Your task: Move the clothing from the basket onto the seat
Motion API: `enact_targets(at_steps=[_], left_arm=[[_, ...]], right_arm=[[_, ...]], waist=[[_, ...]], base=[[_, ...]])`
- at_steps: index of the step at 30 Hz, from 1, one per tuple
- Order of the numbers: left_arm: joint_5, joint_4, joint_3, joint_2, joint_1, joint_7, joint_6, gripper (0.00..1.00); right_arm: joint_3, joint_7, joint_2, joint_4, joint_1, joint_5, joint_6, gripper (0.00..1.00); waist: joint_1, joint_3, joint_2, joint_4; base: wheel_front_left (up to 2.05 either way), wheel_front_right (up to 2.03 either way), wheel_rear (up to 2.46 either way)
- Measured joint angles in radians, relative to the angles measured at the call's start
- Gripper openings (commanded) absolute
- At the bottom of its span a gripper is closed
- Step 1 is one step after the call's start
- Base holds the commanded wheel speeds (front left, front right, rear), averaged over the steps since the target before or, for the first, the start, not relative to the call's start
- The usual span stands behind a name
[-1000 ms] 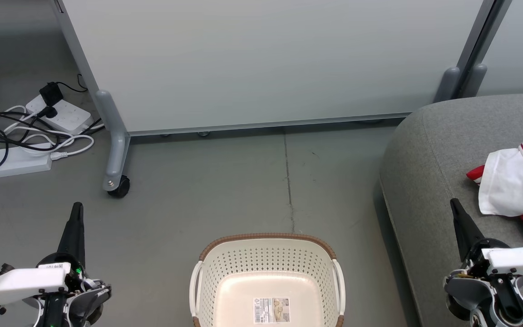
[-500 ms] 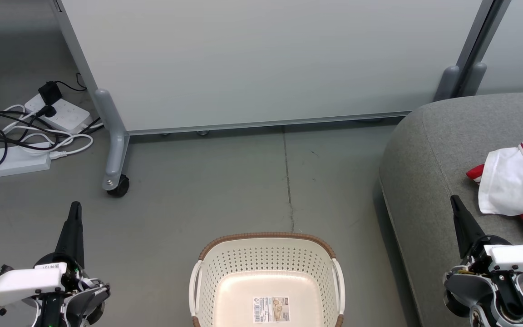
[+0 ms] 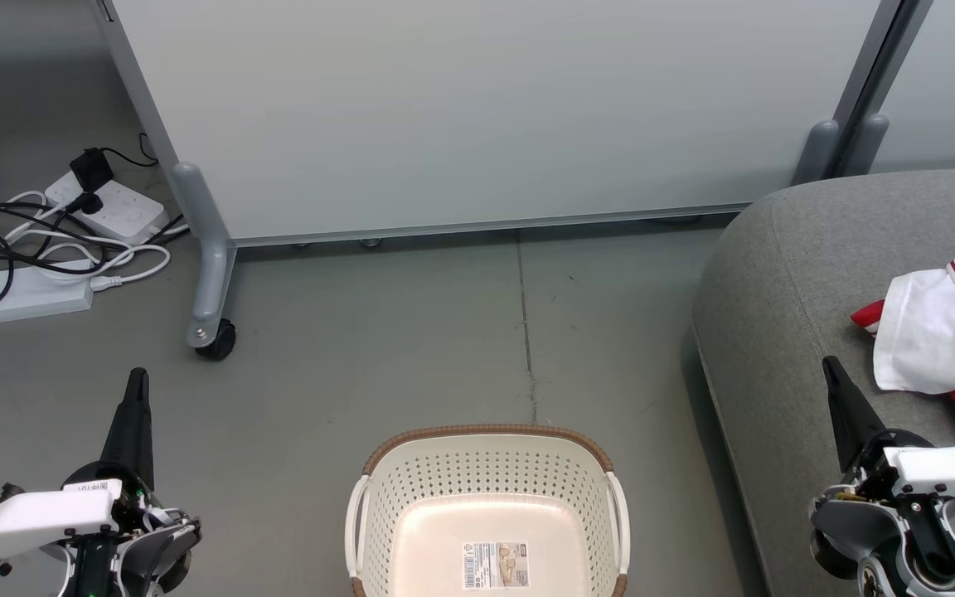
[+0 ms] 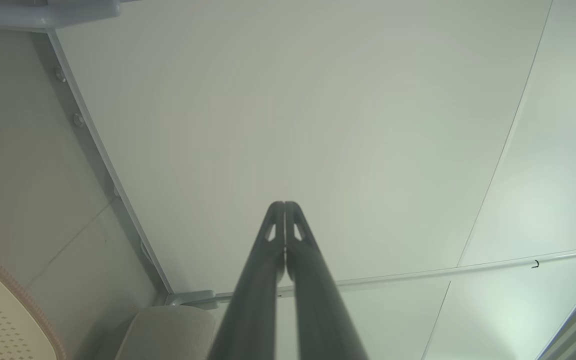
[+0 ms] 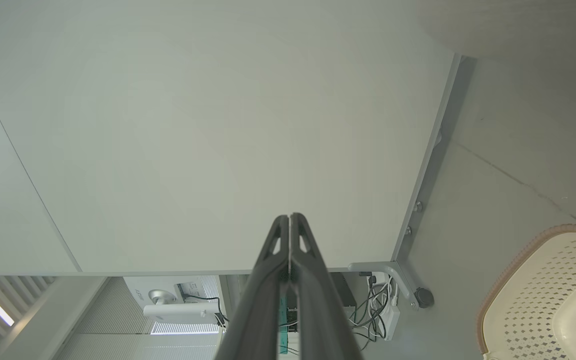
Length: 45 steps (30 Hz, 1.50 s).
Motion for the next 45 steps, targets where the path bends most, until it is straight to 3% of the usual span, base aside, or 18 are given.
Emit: enact_targets(at_steps=[45], left_arm=[[0.0,0.0,0.0,0.0,0.0,0.0,0.0,0.0]], right_arm=[[0.0,0.0,0.0,0.0,0.0,0.0,0.0,0.0]], waist=[[0.0,0.0,0.0,0.0]], base=[[0.0,0.0,0.0]])
